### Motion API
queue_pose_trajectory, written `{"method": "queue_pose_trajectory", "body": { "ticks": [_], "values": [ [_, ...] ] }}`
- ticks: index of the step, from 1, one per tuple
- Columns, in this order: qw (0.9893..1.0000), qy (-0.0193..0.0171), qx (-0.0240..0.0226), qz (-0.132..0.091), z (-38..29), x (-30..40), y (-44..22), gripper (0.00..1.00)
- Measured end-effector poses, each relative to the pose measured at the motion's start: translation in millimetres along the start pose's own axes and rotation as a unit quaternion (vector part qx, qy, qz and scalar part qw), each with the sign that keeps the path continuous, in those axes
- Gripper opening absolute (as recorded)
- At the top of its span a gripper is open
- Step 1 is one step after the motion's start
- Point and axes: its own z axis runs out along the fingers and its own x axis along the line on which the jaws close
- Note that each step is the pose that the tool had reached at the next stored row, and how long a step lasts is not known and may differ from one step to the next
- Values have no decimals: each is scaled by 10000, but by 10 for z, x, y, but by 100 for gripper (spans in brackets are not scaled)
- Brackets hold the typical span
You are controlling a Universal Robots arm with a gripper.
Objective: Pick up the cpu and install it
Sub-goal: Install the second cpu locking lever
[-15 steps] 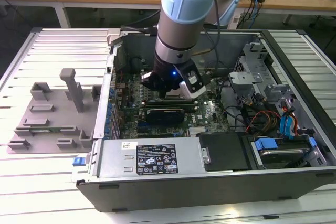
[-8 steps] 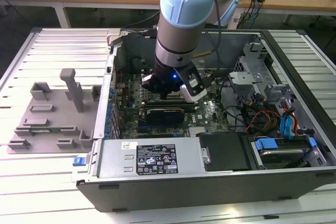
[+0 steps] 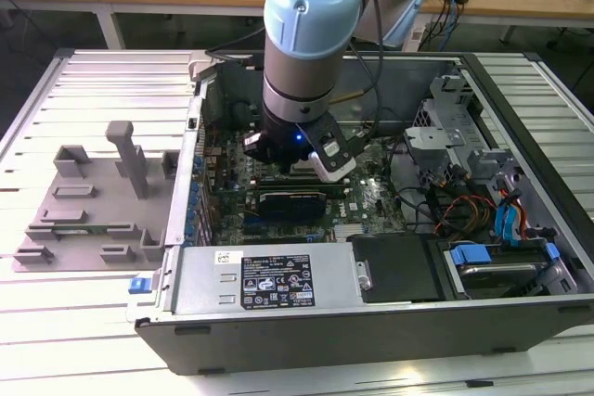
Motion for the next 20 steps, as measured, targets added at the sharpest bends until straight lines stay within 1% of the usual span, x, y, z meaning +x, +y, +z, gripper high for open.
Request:
{"method": "queue_pose_trajectory", "body": {
  "ticks": [1,2,4,6,7,8,10,13,15,17,18,19,20],
  "values": [
    [10000,-16,-20,-5,5,11,0,11],
    [10000,-38,-28,-11,18,35,-3,11],
    [10000,-80,-27,-22,51,75,-18,11],
    [9999,-96,-27,-28,67,84,-35,11],
    [9999,-114,-33,-32,78,90,-47,11],
    [9999,-151,-59,-41,92,98,-56,11],
    [9998,-185,-88,-51,111,115,-60,11],
    [9997,-212,-102,-58,157,161,-68,11],
    [9997,-219,-106,-61,182,170,-76,11],
    [9996,-234,-122,-64,221,174,-85,11],
    [9996,-252,-142,-69,227,173,-86,11],
    [9996,-253,-144,-69,227,173,-85,11],
    [9995,-254,-145,-69,209,173,-81,11]
  ]
}}
